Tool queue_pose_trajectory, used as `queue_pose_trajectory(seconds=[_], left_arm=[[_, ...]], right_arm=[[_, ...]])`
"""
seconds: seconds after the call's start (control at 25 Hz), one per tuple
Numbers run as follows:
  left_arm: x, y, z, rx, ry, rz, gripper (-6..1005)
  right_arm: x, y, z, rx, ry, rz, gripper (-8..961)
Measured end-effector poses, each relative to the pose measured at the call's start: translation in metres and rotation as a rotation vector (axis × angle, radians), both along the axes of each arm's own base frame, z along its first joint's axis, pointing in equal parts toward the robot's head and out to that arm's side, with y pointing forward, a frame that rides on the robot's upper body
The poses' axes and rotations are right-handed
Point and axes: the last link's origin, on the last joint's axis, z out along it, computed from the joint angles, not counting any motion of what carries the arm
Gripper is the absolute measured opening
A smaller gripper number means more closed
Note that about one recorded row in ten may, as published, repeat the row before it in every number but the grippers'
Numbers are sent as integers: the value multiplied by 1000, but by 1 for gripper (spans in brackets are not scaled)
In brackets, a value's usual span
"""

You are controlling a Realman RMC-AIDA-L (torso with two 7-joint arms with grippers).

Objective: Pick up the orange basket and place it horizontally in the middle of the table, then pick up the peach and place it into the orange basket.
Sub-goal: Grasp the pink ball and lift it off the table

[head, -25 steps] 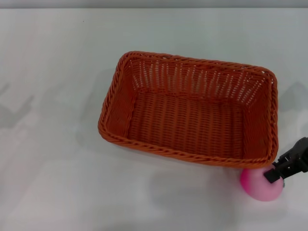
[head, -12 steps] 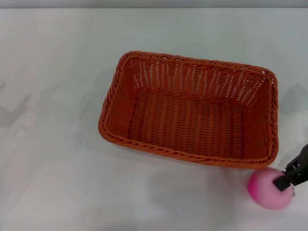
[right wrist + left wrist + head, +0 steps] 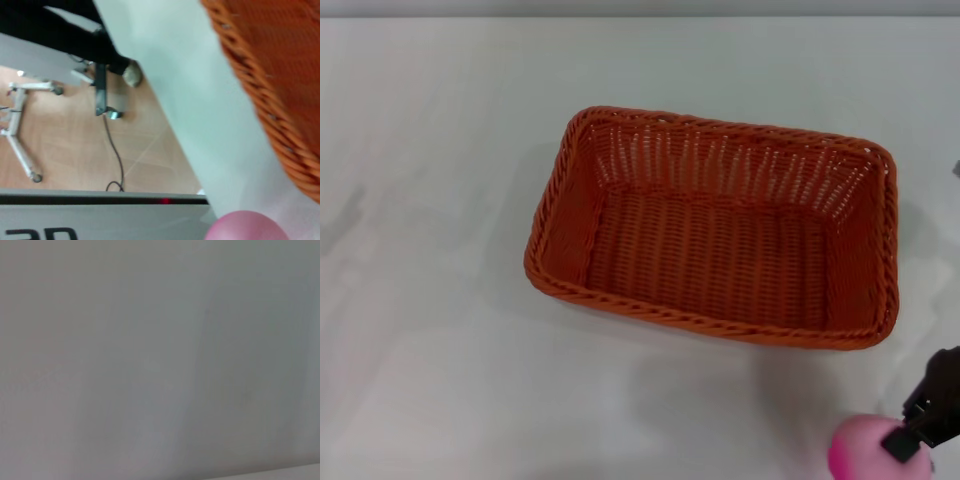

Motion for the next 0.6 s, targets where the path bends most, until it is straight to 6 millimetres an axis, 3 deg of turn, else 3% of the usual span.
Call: queue_pose_trajectory(seconds=[0.6], left_arm=[[-2, 0, 1, 16, -28, 24, 804]], right_arm=[[-67, 17, 37, 72, 298, 214, 45]])
